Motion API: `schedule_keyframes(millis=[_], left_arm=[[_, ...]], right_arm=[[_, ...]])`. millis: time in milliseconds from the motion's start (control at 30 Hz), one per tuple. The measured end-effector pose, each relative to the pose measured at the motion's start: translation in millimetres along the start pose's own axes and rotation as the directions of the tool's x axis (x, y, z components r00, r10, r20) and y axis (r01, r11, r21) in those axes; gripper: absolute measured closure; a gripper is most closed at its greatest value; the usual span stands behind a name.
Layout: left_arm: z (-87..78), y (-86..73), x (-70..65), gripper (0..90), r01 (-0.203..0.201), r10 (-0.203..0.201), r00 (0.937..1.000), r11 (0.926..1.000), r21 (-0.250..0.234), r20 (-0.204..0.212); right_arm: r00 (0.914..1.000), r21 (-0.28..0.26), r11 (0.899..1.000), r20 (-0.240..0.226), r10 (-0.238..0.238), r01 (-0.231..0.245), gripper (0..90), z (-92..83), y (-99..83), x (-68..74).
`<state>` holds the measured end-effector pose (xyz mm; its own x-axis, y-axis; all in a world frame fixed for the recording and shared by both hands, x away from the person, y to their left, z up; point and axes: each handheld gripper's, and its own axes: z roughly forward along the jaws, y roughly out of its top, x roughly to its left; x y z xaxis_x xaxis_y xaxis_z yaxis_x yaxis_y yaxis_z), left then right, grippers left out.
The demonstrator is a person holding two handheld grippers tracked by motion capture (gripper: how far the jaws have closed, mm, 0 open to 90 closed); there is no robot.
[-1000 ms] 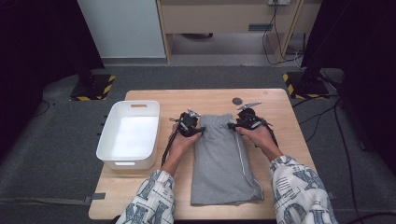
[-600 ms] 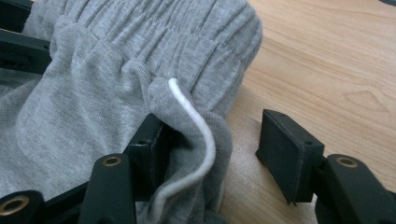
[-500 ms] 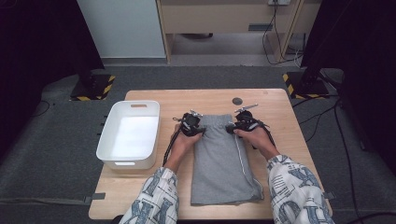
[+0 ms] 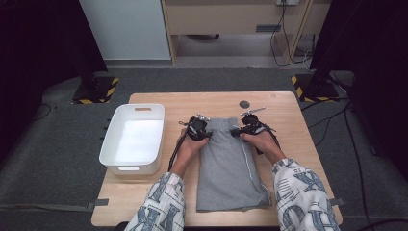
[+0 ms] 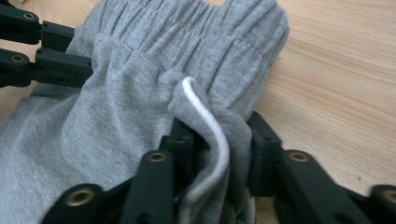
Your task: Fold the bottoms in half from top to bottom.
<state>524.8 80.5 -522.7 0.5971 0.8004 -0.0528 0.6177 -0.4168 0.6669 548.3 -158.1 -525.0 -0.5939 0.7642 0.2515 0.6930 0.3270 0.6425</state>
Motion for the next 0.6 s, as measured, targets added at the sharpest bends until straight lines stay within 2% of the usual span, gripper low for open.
schedule_keyframes(millis=[133,233,467,600], left_arm=[[0.3,0.5,-1.3,75.0,0.001,-0.001,1.0,1.0,0.001,0.001],[0.4,0.4,-1.8,79.0,0.001,-0.001,0.9999,1.0,0.001,0.01],[-1.8,0.9,-0.6,83.9,-0.002,0.002,1.0,1.0,0.004,0.009],[-6.5,3.3,0.4,84.2,0.014,-0.013,0.9998,0.9996,-0.023,0.015]], right_arm=[[0.9999,-0.006,1.0,0.001,-0.015,0.015,78.6,1.6,-0.6,1.8],[0.9998,0.0,1.0,0.006,-0.018,0.018,81.6,1.4,-0.6,2.1],[0.9988,-0.013,0.999,0.017,-0.045,0.046,84.0,-5.3,1.2,1.9],[0.9988,-0.043,0.998,0.016,-0.047,0.048,84.1,-14.3,3.8,0.8]])
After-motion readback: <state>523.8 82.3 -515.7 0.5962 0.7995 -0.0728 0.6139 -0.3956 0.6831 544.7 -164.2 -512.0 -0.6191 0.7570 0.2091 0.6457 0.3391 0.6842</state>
